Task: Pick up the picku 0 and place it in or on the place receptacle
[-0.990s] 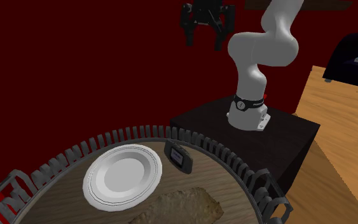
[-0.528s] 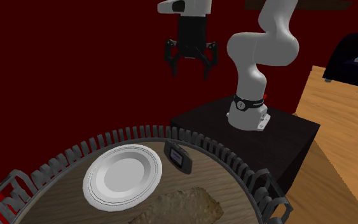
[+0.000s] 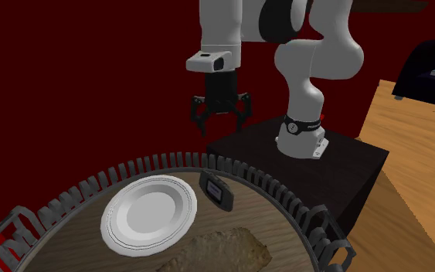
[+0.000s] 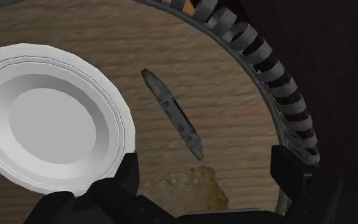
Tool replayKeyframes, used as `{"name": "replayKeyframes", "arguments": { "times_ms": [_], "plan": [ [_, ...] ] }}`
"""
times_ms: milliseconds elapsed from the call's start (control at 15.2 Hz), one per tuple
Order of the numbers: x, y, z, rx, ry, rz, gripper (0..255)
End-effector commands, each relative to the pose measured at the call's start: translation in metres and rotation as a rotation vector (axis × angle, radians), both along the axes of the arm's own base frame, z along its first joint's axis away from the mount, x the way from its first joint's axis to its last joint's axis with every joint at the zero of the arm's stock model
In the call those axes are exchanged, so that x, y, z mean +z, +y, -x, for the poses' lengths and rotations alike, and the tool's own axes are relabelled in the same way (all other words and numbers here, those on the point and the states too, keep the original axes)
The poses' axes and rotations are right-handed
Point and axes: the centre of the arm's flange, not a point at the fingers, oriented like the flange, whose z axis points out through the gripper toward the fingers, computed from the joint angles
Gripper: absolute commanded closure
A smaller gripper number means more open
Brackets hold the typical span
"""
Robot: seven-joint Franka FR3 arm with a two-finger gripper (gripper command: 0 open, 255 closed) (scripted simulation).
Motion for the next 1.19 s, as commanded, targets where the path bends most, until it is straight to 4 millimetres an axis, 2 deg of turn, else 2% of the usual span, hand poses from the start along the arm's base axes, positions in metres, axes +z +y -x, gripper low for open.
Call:
{"name": "replayKeyframes", "arguments": {
  "times_ms": [0,396,858,1122],
  "plan": [
    [-0.027,-0.003,-0.01,0.134,-0.01,-0.008,0],
    [-0.098,0.005,-0.037,0.494,-0.029,-0.039,0],
    [-0.135,0.01,-0.037,0.494,-0.029,-0.039,0],
    [-0.138,0.01,-0.038,0.494,-0.029,-0.039,0]
  ]
}}
